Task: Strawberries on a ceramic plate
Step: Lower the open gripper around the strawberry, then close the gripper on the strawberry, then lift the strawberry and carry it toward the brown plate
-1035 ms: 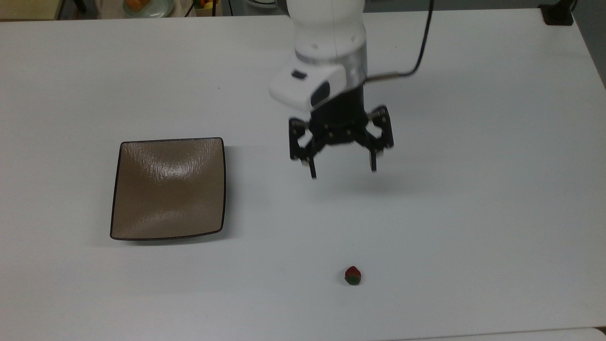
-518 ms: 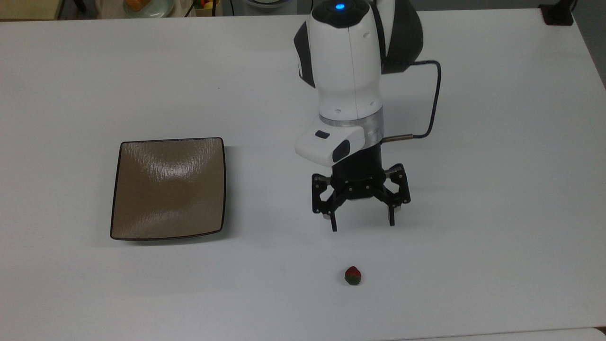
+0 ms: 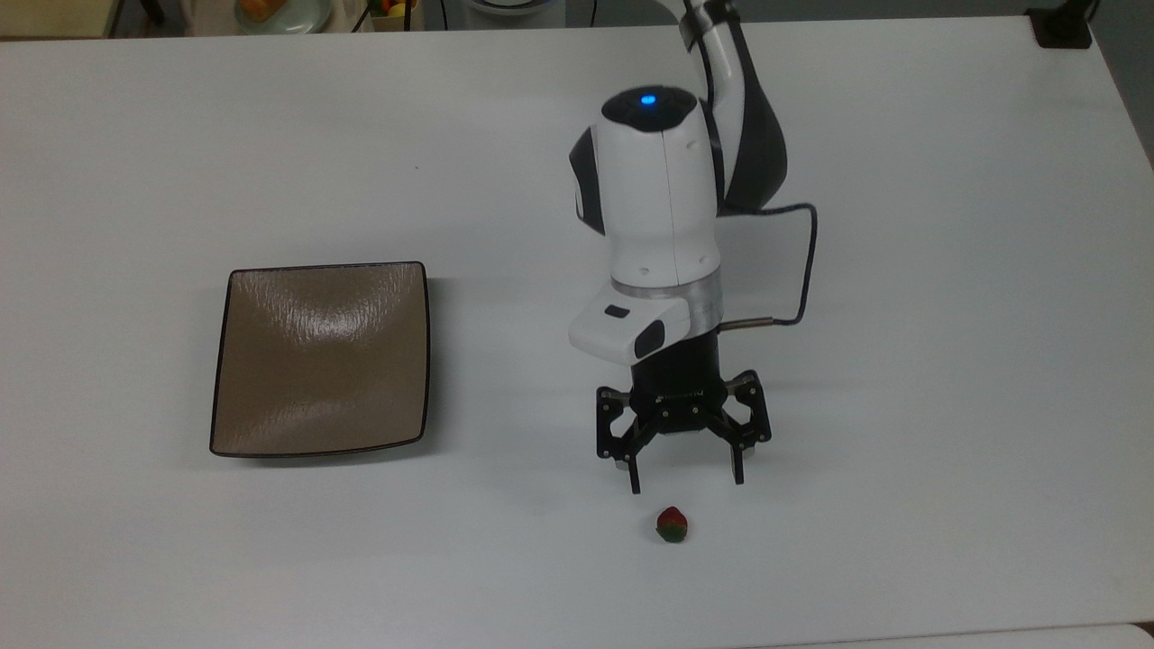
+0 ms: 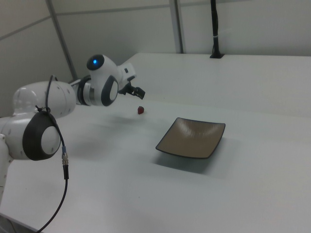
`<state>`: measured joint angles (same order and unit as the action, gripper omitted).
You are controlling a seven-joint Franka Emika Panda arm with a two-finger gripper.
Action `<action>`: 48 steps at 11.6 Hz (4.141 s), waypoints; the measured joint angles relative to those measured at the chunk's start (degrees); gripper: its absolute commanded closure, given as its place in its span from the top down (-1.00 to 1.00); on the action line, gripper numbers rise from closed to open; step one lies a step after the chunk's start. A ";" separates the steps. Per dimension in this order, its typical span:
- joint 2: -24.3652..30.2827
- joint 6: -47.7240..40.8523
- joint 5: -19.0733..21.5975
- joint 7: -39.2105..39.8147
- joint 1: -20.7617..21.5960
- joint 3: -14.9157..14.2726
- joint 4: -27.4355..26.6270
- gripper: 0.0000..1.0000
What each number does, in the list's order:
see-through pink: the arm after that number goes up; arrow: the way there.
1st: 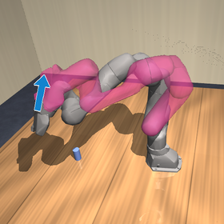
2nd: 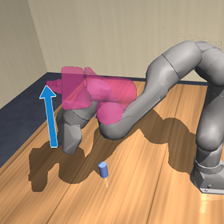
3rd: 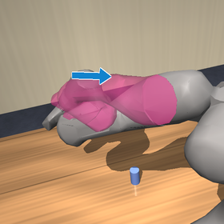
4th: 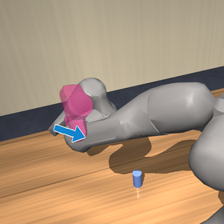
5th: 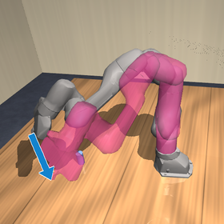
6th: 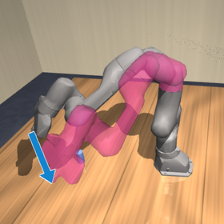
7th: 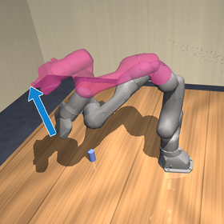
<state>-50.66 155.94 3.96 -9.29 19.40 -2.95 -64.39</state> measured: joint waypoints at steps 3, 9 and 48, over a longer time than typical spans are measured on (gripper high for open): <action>-4.06 6.66 0.00 0.00 0.94 -0.89 0.07 1.00; -7.90 12.68 -0.61 0.01 1.74 -3.55 0.48 0.77; 29.06 -29.36 0.18 24.85 -13.32 -3.79 -16.79 -0.93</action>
<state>-21.60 126.58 4.14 15.56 6.08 -6.74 -81.18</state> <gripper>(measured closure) 0.687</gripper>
